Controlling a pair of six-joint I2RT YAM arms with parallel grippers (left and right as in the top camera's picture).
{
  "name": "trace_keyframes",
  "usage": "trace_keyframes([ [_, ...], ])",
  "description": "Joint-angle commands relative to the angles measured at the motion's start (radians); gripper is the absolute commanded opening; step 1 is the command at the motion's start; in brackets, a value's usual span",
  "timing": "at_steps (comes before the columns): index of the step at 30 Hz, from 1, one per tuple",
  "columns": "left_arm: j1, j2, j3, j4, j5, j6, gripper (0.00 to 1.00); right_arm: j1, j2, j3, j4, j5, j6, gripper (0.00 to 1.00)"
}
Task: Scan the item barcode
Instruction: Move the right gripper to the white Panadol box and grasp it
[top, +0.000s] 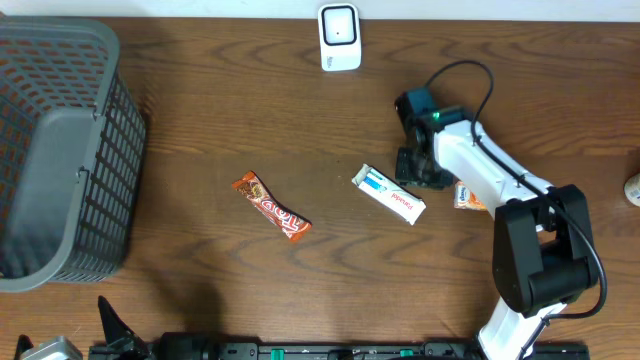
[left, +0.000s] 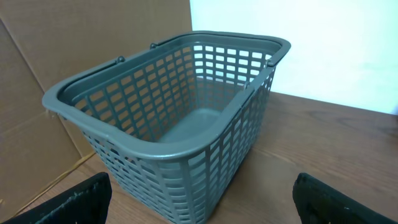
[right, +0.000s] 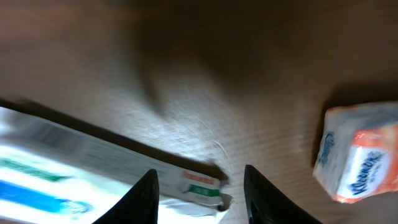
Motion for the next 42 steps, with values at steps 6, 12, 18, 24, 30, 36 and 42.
trace_keyframes([
  [6, -0.003, -0.011, -0.001, 0.0, -0.009, 0.016, 0.93, 0.001, -0.008, -0.137, 0.053, -0.097, 0.023, 0.16],
  [12, -0.003, -0.011, -0.001, 0.0, -0.009, 0.016, 0.93, 0.058, -0.009, -0.137, -0.016, -0.526, 0.023, 0.09],
  [18, -0.003, -0.011, -0.001, 0.0, -0.009, 0.016, 0.93, 0.111, -0.009, -0.133, 0.068, -0.597, 0.081, 0.15],
  [24, -0.003, -0.011, -0.001, 0.0, -0.009, 0.016, 0.93, 0.109, -0.01, -0.113, 0.047, -0.552, 0.093, 0.19],
  [30, -0.003, -0.011, -0.001, 0.0, -0.009, 0.016, 0.93, 0.111, -0.017, -0.051, -0.042, -0.549, -0.004, 0.25],
  [36, -0.003, -0.011, -0.001, 0.0, -0.009, 0.016, 0.93, 0.111, -0.08, 0.093, -0.243, -0.359, -0.16, 0.64],
  [42, -0.003, -0.011, -0.001, 0.0, -0.009, 0.016, 0.93, 0.111, -0.099, 0.111, -0.236, -0.237, -0.166, 0.61],
])
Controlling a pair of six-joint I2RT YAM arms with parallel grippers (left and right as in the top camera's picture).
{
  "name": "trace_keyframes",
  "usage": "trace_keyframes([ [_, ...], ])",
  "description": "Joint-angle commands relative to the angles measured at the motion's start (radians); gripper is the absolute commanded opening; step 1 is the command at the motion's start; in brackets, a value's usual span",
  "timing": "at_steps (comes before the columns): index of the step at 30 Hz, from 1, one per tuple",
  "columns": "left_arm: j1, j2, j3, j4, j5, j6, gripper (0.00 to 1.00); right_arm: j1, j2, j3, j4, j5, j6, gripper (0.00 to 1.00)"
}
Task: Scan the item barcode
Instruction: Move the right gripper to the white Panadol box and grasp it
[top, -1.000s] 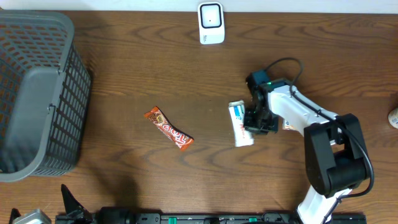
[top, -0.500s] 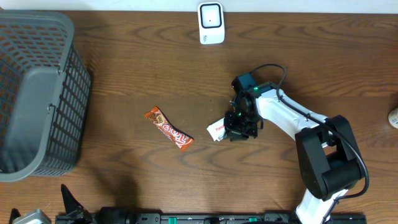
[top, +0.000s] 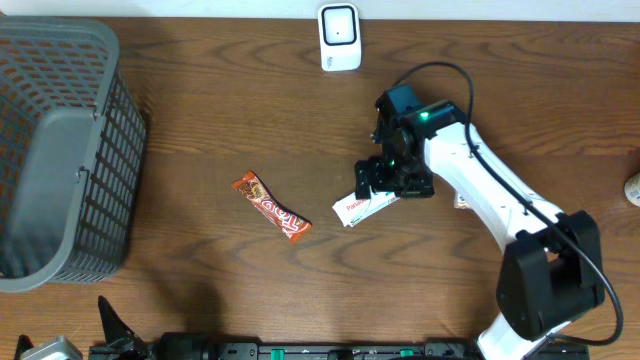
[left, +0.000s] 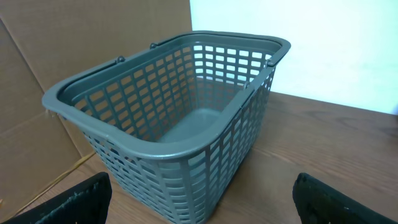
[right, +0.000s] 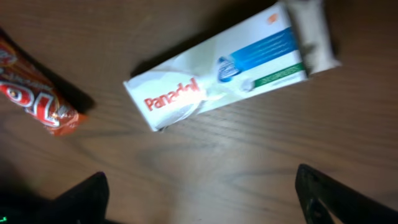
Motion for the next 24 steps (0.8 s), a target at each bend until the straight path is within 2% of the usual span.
trace_keyframes([
  [1, -0.003, -0.011, -0.001, 0.0, -0.009, 0.016, 0.93, 0.003, -0.005, -0.008, -0.03, 0.107, 0.021, 0.42],
  [2, -0.003, -0.011, -0.001, 0.0, -0.009, 0.016, 0.93, 0.004, -0.003, -0.022, -0.031, 0.106, 0.036, 0.27],
  [3, -0.003, -0.011, -0.001, 0.0, -0.009, 0.016, 0.93, 0.006, -0.003, -0.04, -0.024, 0.106, 0.048, 0.18],
  [4, -0.003, -0.011, -0.001, 0.0, -0.009, 0.016, 0.93, 0.01, -0.003, -0.059, -0.01, 0.106, 0.053, 0.1],
  [5, -0.003, -0.011, -0.001, 0.0, -0.009, 0.016, 0.93, 0.015, -0.003, -0.08, 0.008, 0.105, 0.054, 0.07],
  [13, -0.003, -0.011, -0.001, 0.0, -0.009, 0.016, 0.93, 0.101, 0.01, -0.254, 0.278, 0.106, 0.054, 0.12],
  [24, -0.003, -0.011, -0.001, 0.0, -0.009, 0.016, 0.93, 0.187, 0.155, -0.27, 0.491, 0.124, 0.061, 0.17],
])
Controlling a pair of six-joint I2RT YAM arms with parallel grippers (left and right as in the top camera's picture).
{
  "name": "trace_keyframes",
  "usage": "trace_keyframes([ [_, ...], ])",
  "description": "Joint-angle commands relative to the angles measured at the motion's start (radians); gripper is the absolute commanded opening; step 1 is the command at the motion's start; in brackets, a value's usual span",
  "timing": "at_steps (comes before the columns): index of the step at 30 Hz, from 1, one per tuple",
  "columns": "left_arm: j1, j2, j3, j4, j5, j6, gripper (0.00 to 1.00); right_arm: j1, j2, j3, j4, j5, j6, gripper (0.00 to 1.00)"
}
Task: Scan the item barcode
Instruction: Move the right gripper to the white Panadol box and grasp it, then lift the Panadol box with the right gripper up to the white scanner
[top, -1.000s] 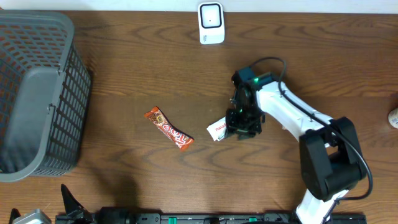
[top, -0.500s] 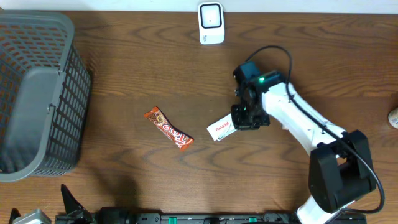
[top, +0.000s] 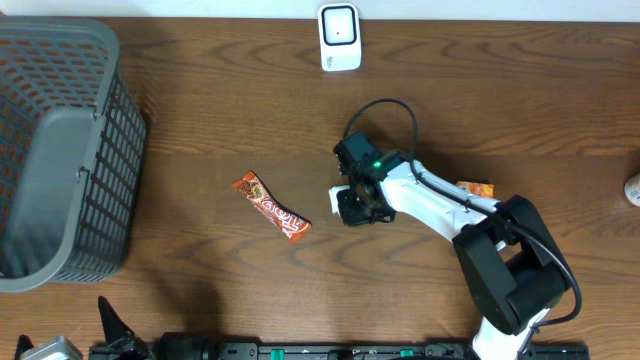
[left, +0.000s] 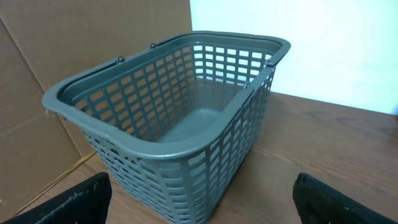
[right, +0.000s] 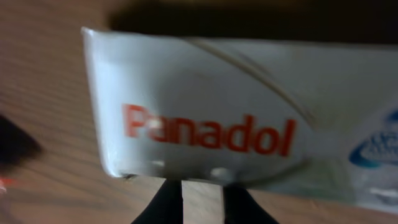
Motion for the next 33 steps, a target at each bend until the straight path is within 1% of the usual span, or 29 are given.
trace_keyframes([
  [1, -0.003, -0.01, -0.001, 0.0, -0.009, 0.016, 0.93, 0.006, 0.08, -0.01, 0.087, 0.029, 0.009, 0.17],
  [5, -0.003, -0.01, -0.001, 0.0, -0.009, 0.016, 0.93, -0.01, 0.096, 0.016, 0.171, 0.029, 0.009, 0.2],
  [10, -0.003, -0.01, -0.001, 0.0, -0.009, 0.016, 0.93, -0.039, 0.096, 0.127, 0.181, 0.029, -0.038, 0.27],
  [14, -0.003, -0.01, -0.001, 0.0, -0.009, 0.016, 0.93, -0.051, 0.096, 0.246, 0.124, 0.033, -0.134, 0.3],
  [17, -0.003, -0.01, -0.001, 0.0, -0.009, 0.016, 0.93, -0.058, 0.096, 0.349, 0.022, 0.079, -0.201, 0.33],
  [18, -0.003, -0.01, -0.001, 0.0, -0.009, 0.016, 0.93, -0.065, 0.096, 0.41, -0.057, 0.1, -0.257, 0.41],
  [19, -0.003, -0.01, -0.001, 0.0, -0.009, 0.016, 0.93, -0.068, 0.096, 0.434, -0.093, 0.1, -0.283, 0.51],
  [20, -0.003, -0.01, -0.001, 0.0, -0.009, 0.016, 0.93, -0.072, 0.096, 0.457, -0.137, 0.095, -0.315, 0.69],
  [22, -0.003, -0.01, -0.001, 0.0, -0.009, 0.016, 0.93, -0.078, 0.096, 0.475, -0.2, 0.096, -0.386, 0.99],
  [24, -0.003, -0.01, -0.001, 0.0, -0.009, 0.016, 0.93, -0.088, 0.098, 0.472, -0.232, 0.096, -0.454, 0.99],
  [29, -0.003, -0.01, -0.001, 0.0, -0.009, 0.016, 0.93, -0.122, 0.13, 0.459, -0.232, 0.096, -0.563, 0.99],
  [33, -0.003, -0.01, -0.001, 0.0, -0.009, 0.016, 0.93, -0.15, 0.176, 0.459, -0.215, 0.069, -0.576, 0.99],
])
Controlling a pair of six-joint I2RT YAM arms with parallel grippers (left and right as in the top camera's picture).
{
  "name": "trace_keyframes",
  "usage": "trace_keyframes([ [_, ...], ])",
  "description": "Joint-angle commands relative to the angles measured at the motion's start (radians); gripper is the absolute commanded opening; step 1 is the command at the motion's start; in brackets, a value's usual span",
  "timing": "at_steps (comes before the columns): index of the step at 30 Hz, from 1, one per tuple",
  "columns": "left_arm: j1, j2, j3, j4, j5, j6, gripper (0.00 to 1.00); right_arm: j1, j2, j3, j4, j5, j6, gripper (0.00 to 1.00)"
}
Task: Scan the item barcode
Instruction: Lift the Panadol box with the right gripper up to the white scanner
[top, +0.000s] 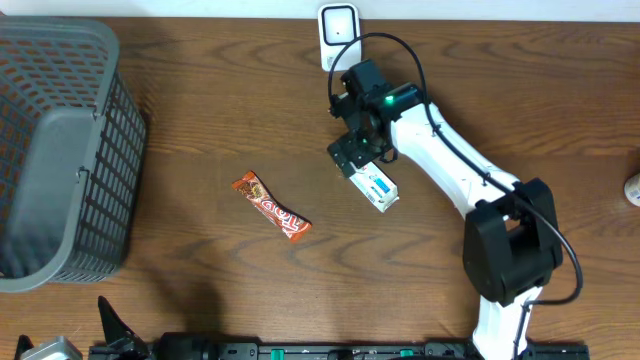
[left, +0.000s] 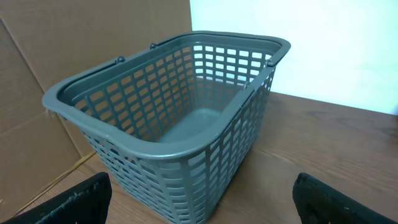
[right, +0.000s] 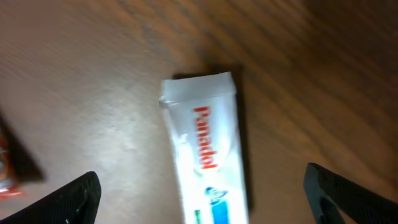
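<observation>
The white Panadol box lies flat on the wooden table, below and right of my right gripper. In the right wrist view the box lies lengthwise between the two fingertips, red lettering up. The right gripper is wide open above it and touches nothing. The white barcode scanner stands at the table's far edge, just beyond the right arm. My left gripper is open and faces the basket.
A grey plastic basket fills the left side and is empty in the left wrist view. A red-brown candy bar lies left of the box. A small round object sits at the right edge.
My right gripper was down on the box's Panadol end with its fingers close together. Now it is wide open, farther back toward the scanner, and the box lies turned, slightly farther right.
The box first lay slanted at mid-table with my right gripper at its right end. Then it lay turned and farther left under the open gripper. Then the gripper was low on its lettered end. Now the box lies turned again under the open gripper. The left arm stayed still.
</observation>
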Motion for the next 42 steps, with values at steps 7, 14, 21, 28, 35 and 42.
trace_keyframes([
  [7, -0.003, -0.01, -0.001, 0.0, -0.009, 0.016, 0.93, -0.031, 0.144, -0.006, 0.002, -0.124, -0.087, 0.98],
  [14, -0.003, -0.01, -0.001, 0.0, -0.009, 0.016, 0.93, -0.016, 0.182, -0.006, -0.017, -0.12, -0.087, 0.73],
  [21, -0.003, -0.01, -0.001, 0.0, -0.009, 0.016, 0.93, -0.019, 0.182, -0.006, -0.012, -0.113, -0.086, 0.42],
  [28, -0.003, -0.01, -0.001, 0.0, -0.009, 0.016, 0.93, -0.019, 0.182, -0.006, -0.008, -0.113, -0.086, 0.18],
  [35, -0.003, -0.01, -0.001, 0.0, -0.009, 0.016, 0.93, -0.019, 0.182, -0.006, -0.007, -0.113, -0.086, 0.06],
  [42, -0.003, -0.01, -0.001, 0.0, -0.009, 0.016, 0.93, -0.019, 0.181, 0.047, -0.061, -0.129, -0.071, 0.01],
])
